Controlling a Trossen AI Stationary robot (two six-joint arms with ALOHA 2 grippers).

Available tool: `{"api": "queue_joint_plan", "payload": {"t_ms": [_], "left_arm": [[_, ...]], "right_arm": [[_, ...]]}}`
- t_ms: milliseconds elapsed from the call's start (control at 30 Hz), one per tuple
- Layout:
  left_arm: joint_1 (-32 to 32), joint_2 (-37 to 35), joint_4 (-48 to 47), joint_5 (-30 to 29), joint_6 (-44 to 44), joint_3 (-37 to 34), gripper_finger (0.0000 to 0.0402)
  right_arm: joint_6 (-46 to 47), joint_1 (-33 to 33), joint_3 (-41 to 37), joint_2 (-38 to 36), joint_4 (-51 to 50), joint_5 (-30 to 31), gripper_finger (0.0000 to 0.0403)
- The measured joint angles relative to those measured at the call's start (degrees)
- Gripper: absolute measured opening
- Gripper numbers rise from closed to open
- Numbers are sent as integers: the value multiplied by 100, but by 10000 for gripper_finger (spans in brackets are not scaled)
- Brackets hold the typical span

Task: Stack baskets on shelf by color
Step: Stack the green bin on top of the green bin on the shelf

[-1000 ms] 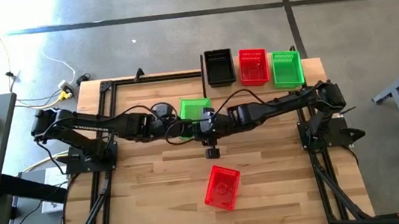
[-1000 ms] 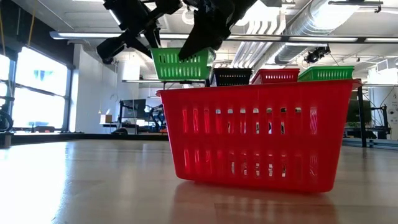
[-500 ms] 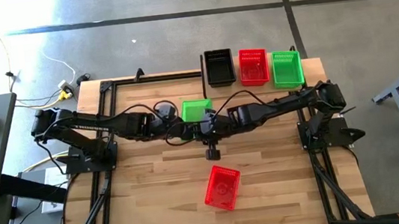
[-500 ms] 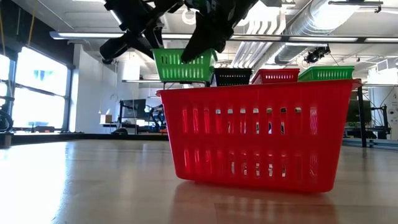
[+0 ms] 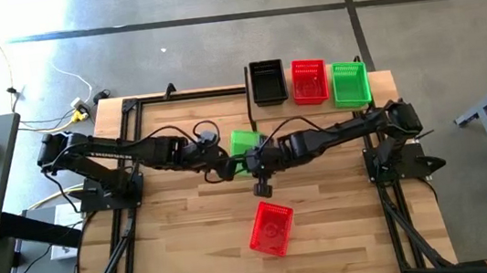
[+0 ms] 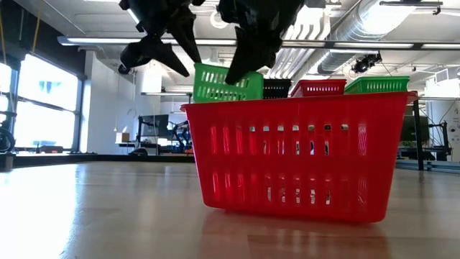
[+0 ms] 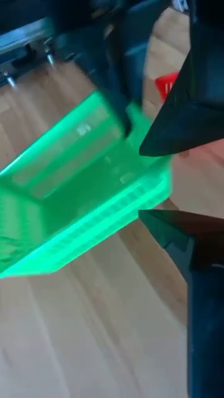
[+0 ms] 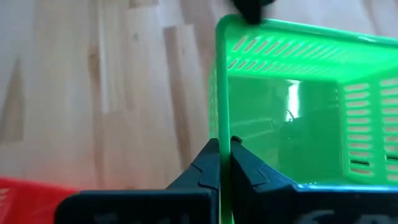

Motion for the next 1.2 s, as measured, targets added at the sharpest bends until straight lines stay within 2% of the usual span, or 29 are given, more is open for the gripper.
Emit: {"api": "queue_joint_plan", "payload": {"t_ms": [200,467,967,1200], "left_arm": [[138,0,-22,237,366,0,149],[303,-130,4,247,896,-4,142],[583,-934,59,223,1886,-7,142],[769,-1313,109,72,2259,-9,142]], "right_arm": [[437,250,0,0,-286,7,0],[947,663,0,-73,-491,54,0],[863,1171,0,-1130,-1062,889,0],[817,1219,4,-1729,-1749,1323,0]]}}
